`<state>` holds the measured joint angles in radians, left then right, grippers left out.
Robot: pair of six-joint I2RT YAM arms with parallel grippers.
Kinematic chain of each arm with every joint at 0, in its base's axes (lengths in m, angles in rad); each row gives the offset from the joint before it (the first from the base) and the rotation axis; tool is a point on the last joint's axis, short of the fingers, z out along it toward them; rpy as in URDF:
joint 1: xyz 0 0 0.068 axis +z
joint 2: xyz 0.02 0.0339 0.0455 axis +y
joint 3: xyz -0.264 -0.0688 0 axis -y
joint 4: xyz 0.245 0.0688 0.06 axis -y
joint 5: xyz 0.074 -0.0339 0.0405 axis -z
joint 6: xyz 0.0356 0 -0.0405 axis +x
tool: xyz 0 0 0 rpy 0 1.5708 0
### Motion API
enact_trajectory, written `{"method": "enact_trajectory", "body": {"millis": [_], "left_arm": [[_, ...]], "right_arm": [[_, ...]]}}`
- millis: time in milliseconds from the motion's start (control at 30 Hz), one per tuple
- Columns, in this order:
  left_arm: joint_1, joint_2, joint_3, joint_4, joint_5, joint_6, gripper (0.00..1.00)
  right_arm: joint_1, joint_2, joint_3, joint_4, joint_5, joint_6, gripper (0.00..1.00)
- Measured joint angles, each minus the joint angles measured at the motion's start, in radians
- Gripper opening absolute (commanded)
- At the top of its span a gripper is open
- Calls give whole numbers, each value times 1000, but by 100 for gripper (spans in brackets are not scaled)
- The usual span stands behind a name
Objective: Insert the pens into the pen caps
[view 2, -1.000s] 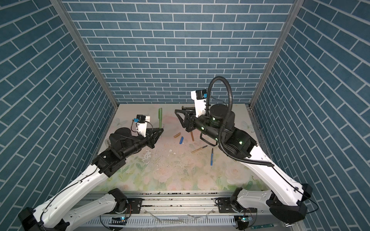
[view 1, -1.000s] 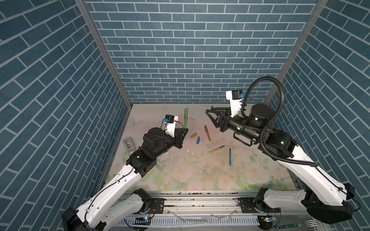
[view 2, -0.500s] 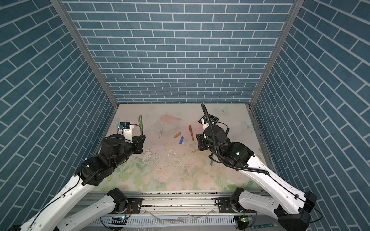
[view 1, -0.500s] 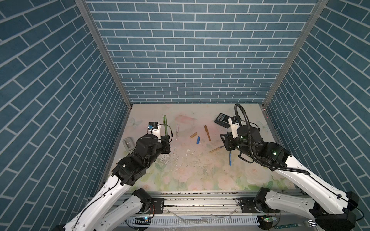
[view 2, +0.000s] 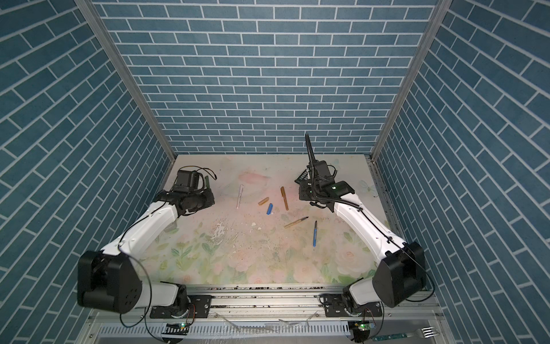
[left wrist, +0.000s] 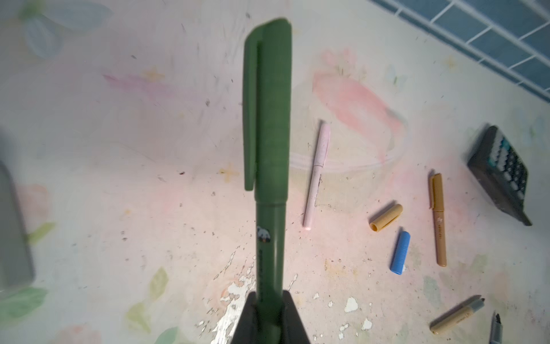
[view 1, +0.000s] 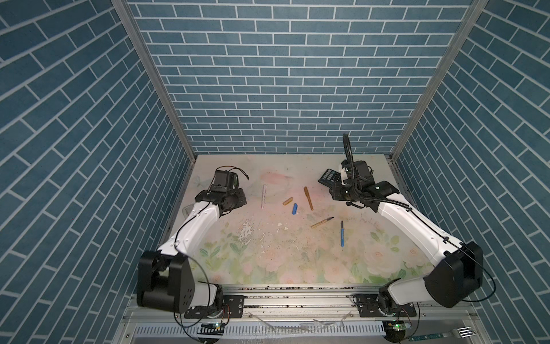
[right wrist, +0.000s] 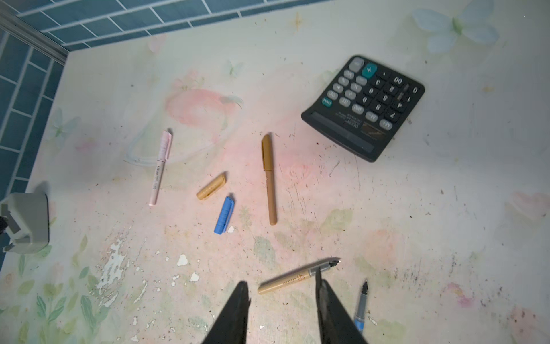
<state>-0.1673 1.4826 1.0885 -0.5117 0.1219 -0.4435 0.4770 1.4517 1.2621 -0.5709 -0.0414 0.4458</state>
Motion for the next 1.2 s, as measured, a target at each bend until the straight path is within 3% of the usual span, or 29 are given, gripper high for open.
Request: {"method": "enact_trajectory", "body": {"millis": [167, 467, 733, 1000, 1200], "left_arm": [[-4, 264, 124, -12, 32, 46, 0], [-52, 440, 309, -125, -6, 159, 0], [-79, 499, 326, -182, -4, 207, 8], [-77, 525, 395, -232, -2, 234, 30], [-77, 525, 418, -251, -2, 246, 31]], "right_arm": [[-60, 51, -28, 54, -84, 18, 39], [-81, 123, -52, 121, -165, 55, 40], [-83, 117, -103, 130, -173, 67, 40], [-85, 88, -118, 129, -174, 74, 41], [-85, 48, -125, 121, -172, 73, 41]]}}
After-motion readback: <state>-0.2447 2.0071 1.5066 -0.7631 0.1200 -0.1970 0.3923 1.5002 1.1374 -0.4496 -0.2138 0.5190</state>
